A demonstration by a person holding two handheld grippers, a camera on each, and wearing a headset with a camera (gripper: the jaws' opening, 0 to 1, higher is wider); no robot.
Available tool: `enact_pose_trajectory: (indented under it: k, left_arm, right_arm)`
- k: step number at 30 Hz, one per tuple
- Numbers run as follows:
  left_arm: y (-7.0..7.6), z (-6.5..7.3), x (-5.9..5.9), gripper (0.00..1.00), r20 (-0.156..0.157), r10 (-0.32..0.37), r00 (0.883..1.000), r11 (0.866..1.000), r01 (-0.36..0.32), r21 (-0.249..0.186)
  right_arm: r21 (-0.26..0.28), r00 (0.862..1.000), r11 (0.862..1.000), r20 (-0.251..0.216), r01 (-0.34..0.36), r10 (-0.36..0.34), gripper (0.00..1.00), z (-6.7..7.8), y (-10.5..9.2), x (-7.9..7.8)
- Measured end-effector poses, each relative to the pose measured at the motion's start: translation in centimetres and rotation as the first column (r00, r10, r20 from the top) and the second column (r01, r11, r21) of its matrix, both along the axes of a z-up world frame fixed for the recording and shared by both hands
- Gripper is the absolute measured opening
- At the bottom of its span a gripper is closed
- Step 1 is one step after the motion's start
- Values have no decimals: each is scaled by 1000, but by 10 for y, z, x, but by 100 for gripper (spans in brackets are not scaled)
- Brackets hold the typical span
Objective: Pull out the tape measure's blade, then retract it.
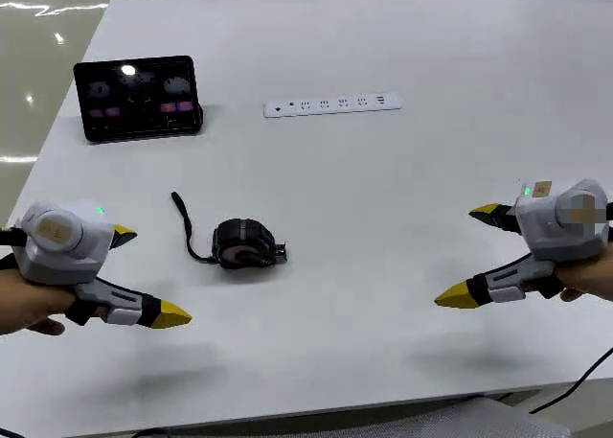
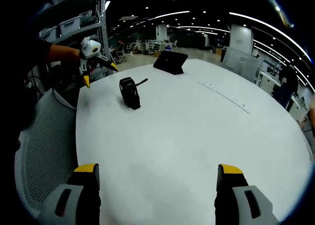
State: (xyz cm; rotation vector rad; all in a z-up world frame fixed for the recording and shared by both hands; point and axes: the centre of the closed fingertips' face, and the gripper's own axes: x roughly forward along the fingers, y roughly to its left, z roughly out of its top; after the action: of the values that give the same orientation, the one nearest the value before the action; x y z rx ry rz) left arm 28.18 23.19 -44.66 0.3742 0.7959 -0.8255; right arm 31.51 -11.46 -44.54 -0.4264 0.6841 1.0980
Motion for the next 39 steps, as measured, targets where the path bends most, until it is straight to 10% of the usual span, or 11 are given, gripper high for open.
enact_pose_trajectory:
  k: [3,14,27,39]
  left_arm:
    - [2,-2,12,99,23,-50,998,994,48,97]
    - [-26,0,32,97,-1,-201,980,968,199,153]
    - [-60,-19,57,83,-18,-385,923,886,375,273]
    - [-87,-28,70,66,-70,-469,880,834,468,292]
  right_arm:
    - [-4,1000,1000,9,-26,26,99,-1,11,4]
    - [-38,991,991,-4,-132,132,99,-6,48,6]
    - [-29,983,983,-36,-183,182,99,-14,87,8]
    - [-21,972,973,-47,-232,231,99,-20,107,5]
